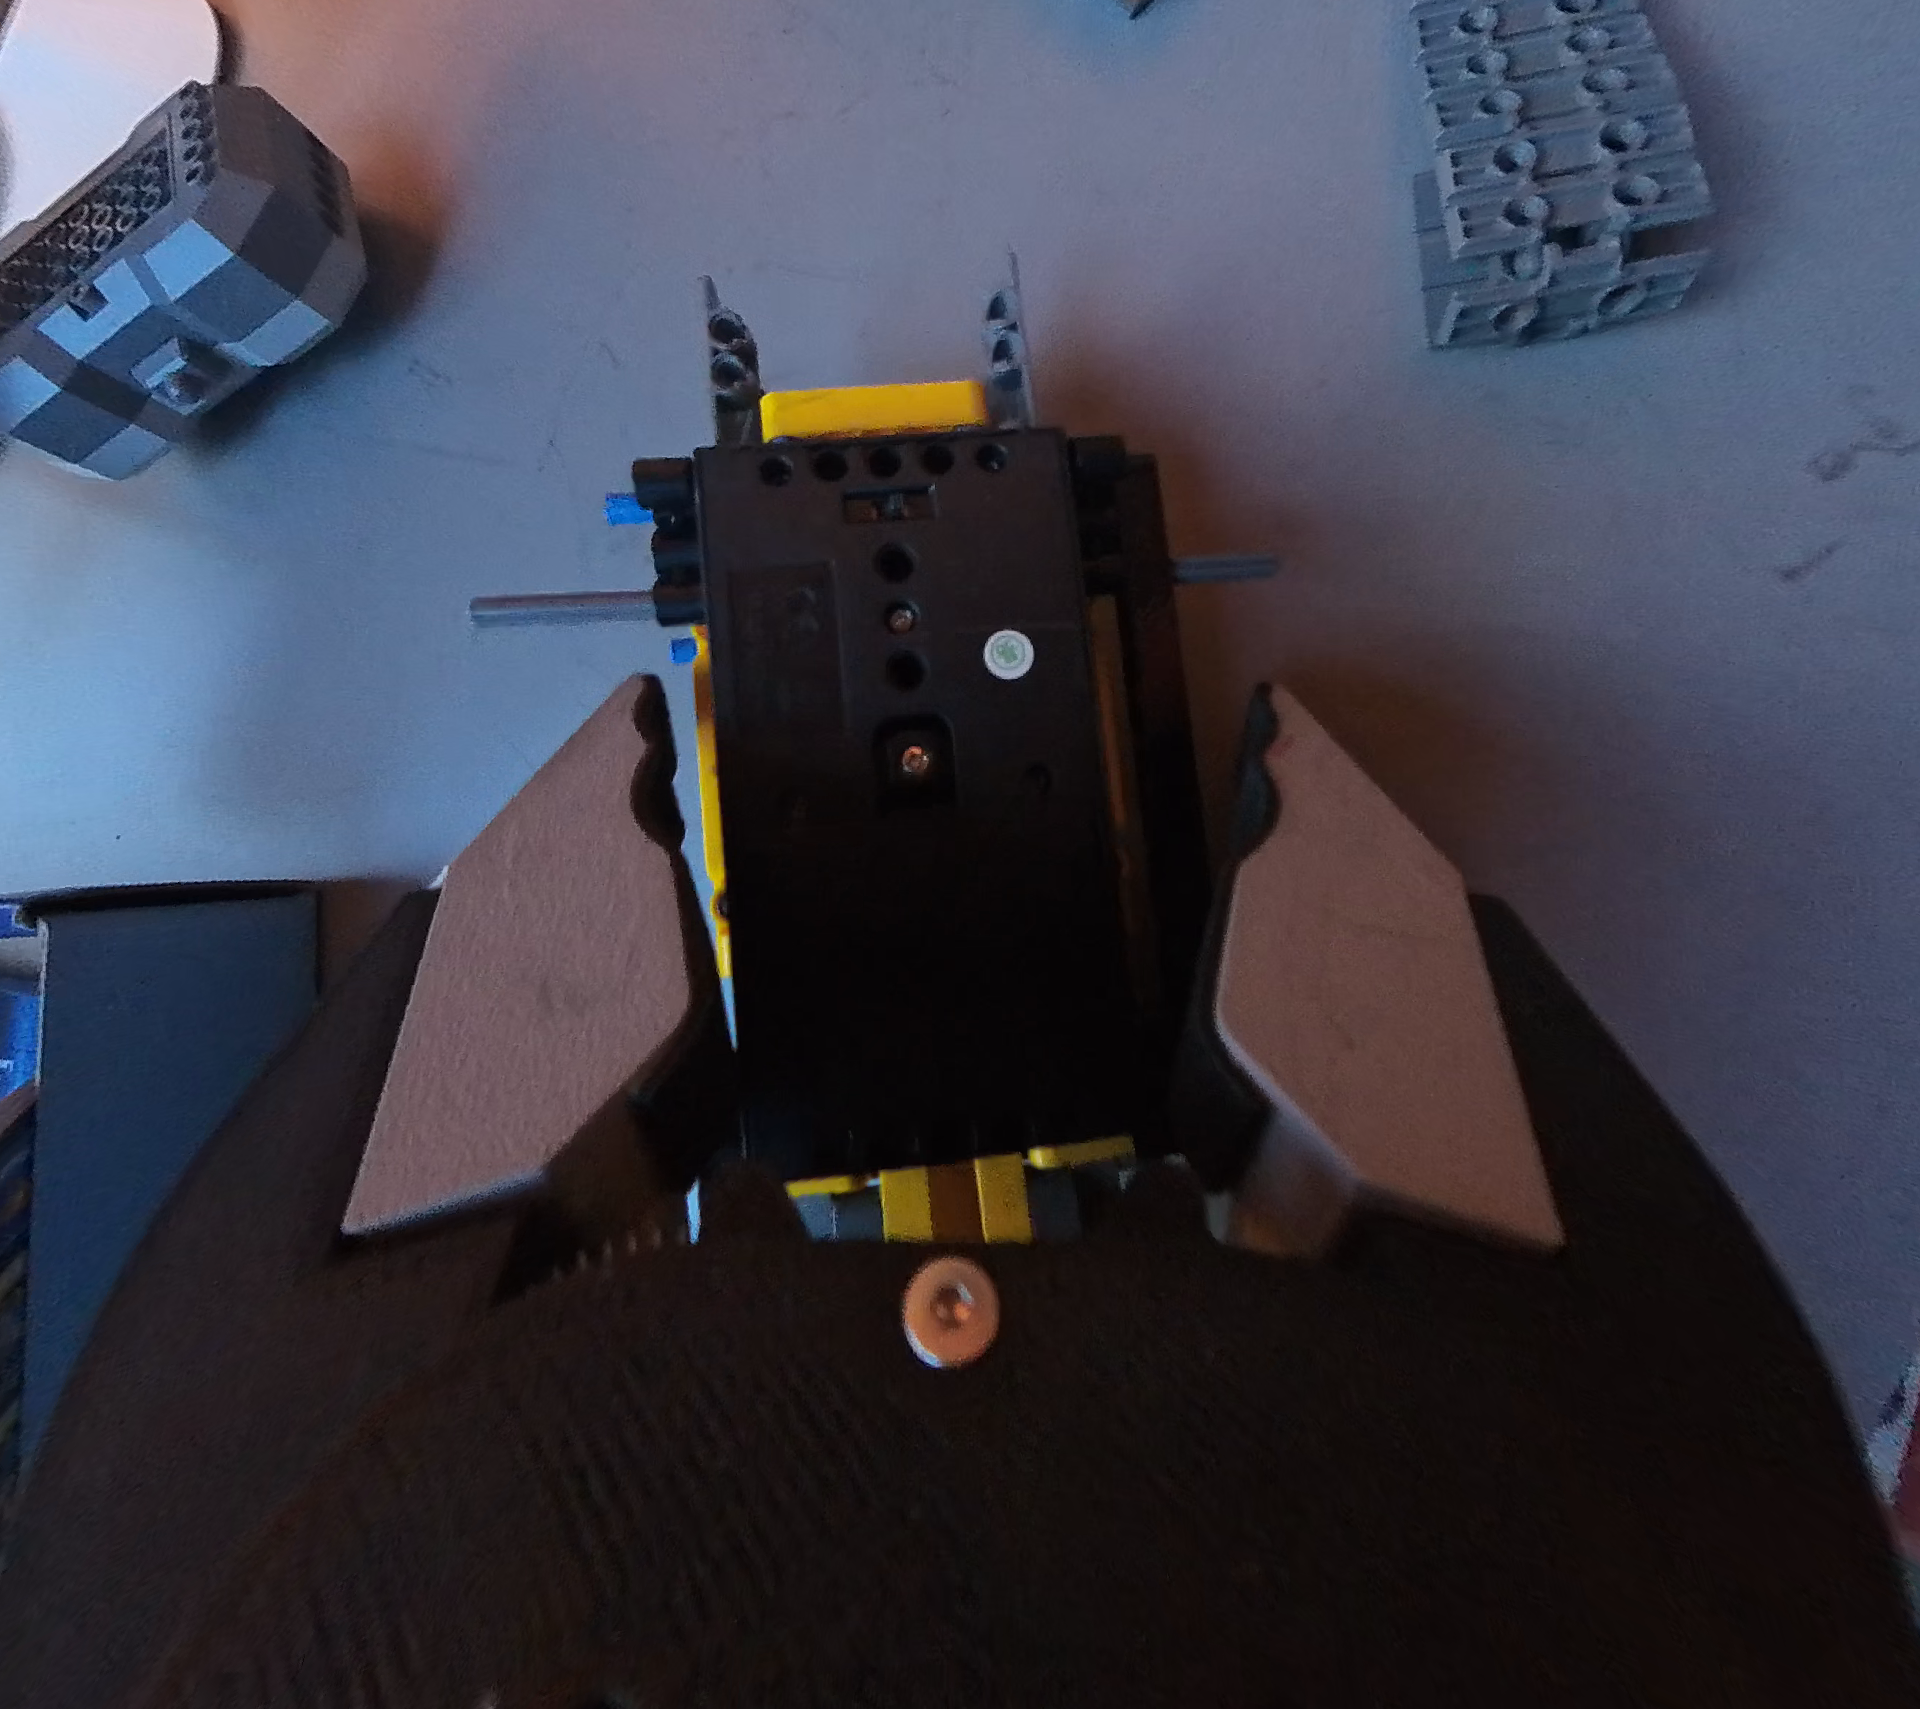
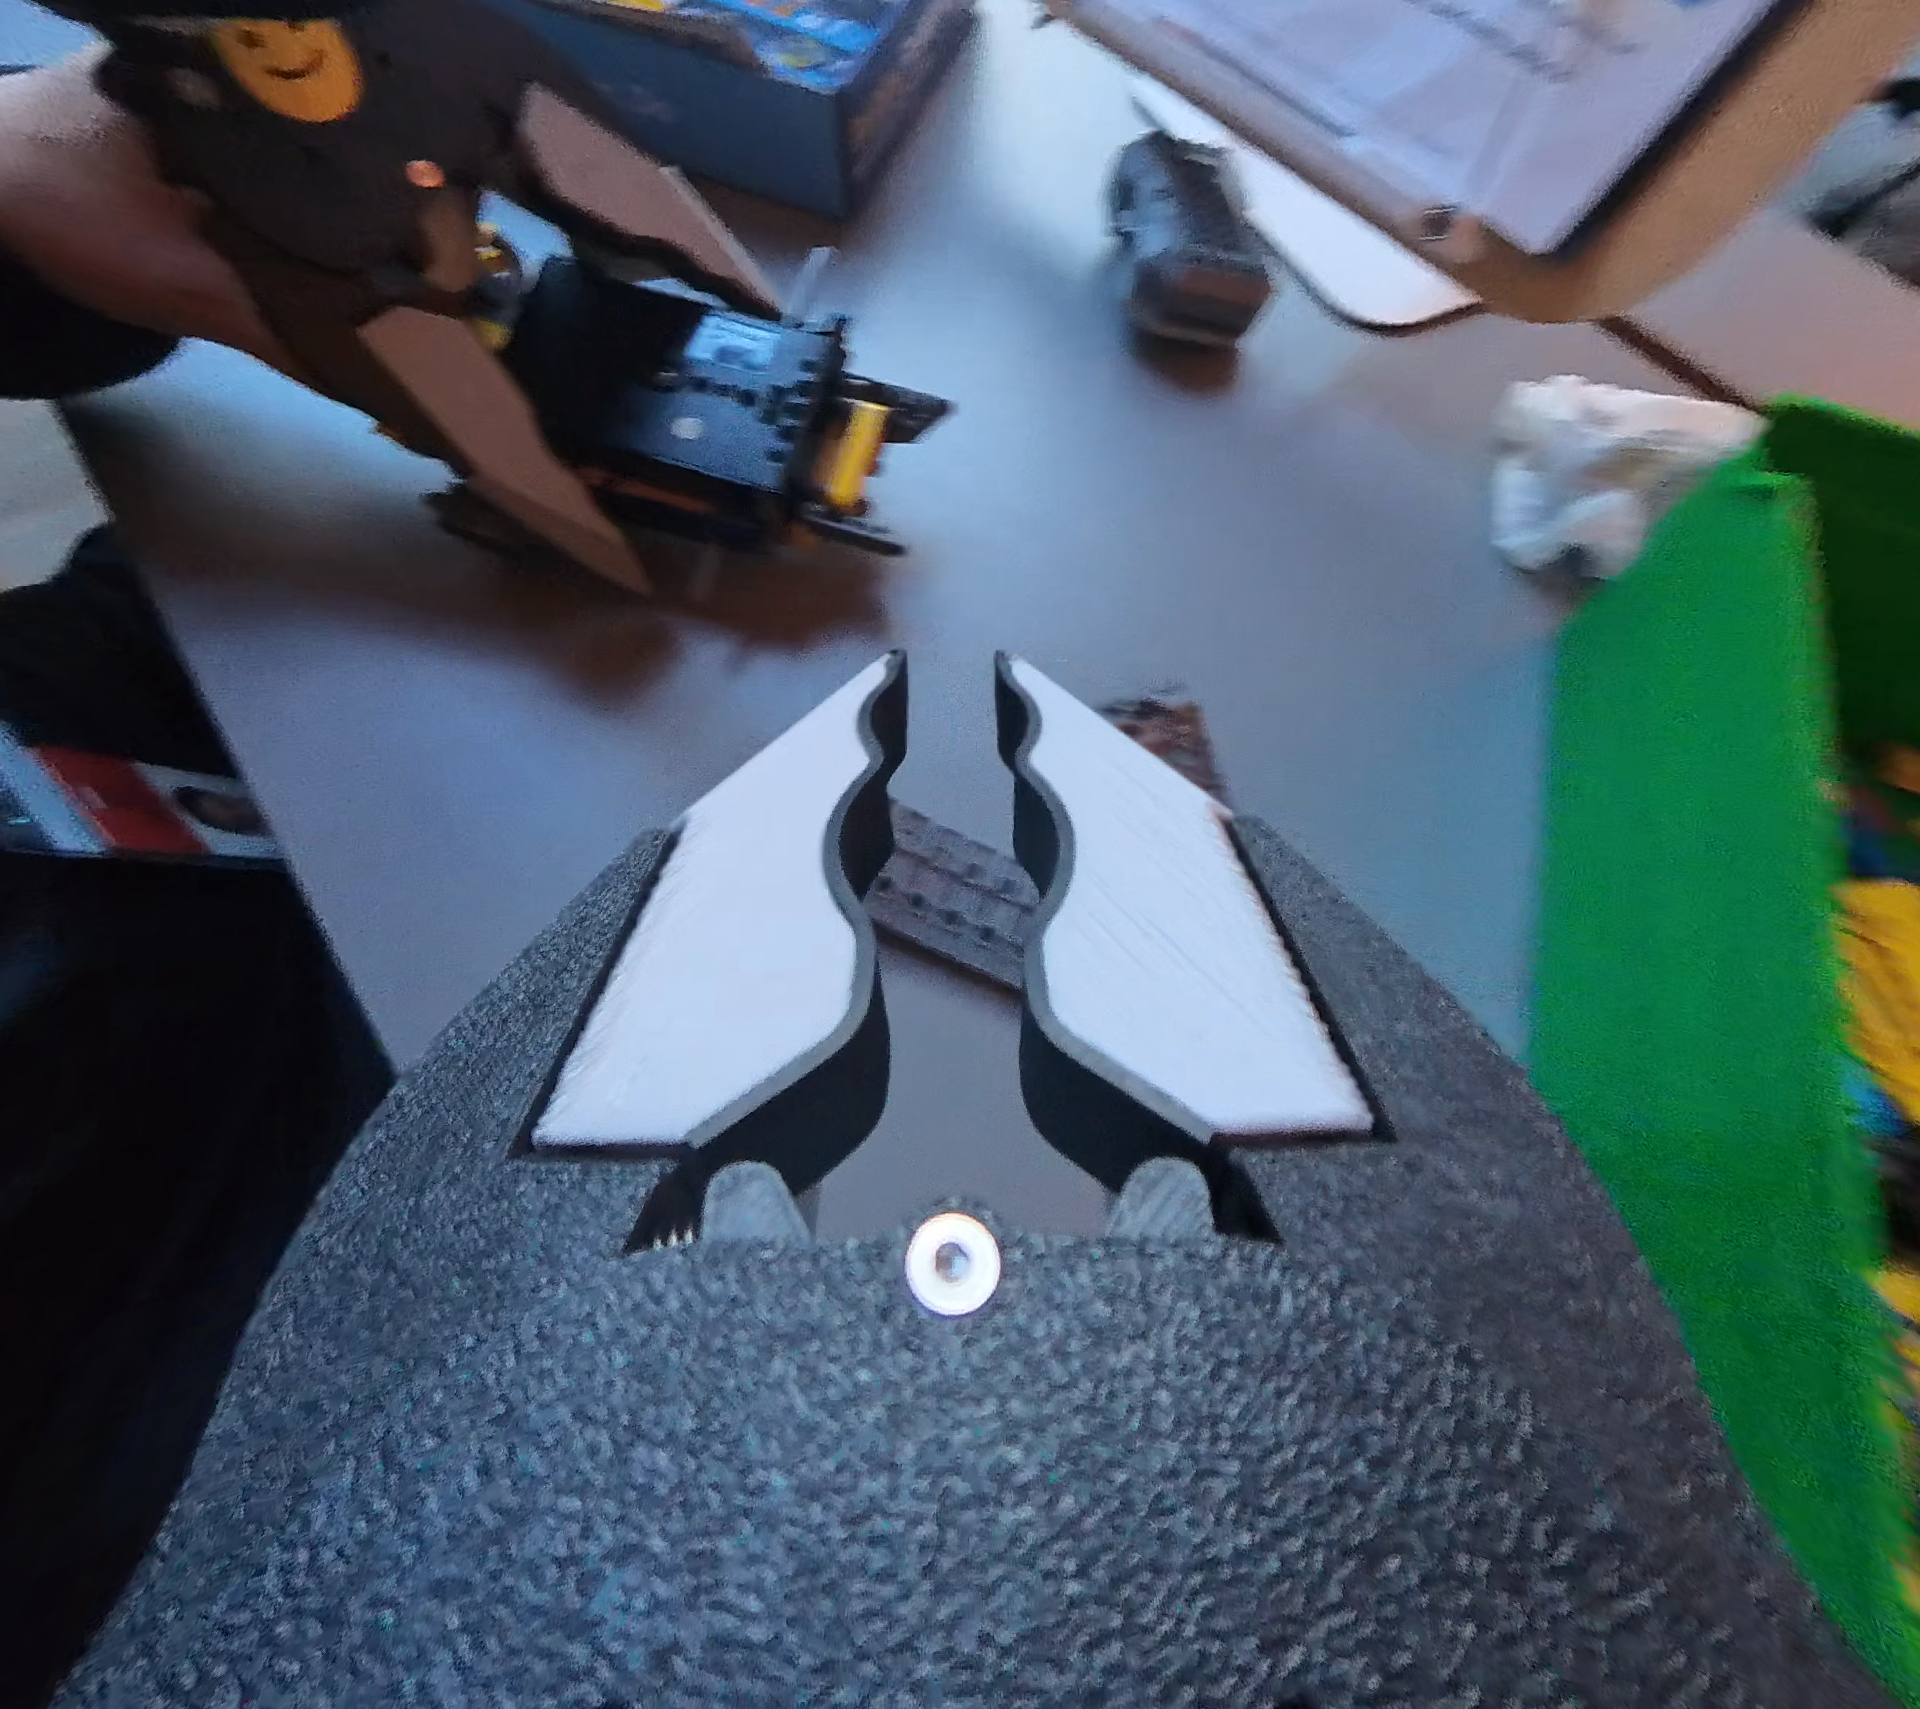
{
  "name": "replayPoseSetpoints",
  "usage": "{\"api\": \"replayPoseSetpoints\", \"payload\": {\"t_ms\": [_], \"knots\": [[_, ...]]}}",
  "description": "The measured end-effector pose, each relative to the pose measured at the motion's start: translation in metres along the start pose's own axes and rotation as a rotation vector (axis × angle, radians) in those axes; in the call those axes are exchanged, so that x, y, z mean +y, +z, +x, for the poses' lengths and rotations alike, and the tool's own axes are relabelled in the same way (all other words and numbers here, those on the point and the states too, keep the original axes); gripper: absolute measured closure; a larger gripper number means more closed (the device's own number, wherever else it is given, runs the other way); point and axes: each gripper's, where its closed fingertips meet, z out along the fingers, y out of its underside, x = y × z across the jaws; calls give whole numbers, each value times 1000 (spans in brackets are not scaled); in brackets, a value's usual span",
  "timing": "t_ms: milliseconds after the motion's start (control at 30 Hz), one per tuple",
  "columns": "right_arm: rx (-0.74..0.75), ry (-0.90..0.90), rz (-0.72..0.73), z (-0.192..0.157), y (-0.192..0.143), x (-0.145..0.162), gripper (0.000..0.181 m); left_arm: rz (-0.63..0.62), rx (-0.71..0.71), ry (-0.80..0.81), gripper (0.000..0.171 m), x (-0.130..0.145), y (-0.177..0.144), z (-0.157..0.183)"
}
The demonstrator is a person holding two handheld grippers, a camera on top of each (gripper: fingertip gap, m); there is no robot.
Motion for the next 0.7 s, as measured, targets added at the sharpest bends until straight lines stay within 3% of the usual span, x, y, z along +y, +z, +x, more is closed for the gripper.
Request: {"api": "replayPoseSetpoints", "payload": {"t_ms": [200,267,333,400,567,700], "knots": [[-142,25,24,-59,42,6,168,60,-12,-29,65,-1,-5,-2],[-176,47,61,-74,49,1,168,129,24,-59,69,-8,-12,1],[-192,54,62,-84,54,2,167,247,89,-112,86,-20,-29,2],[-216,80,41,-93,58,5,166,319,139,-154,87,-26,-46,-6],[-323,190,-32,-112,69,19,154,235,185,-267,85,0,-56,-42],[-380,234,-38,-124,84,18,148,186,431,-394,97,18,-50,-34]]}}
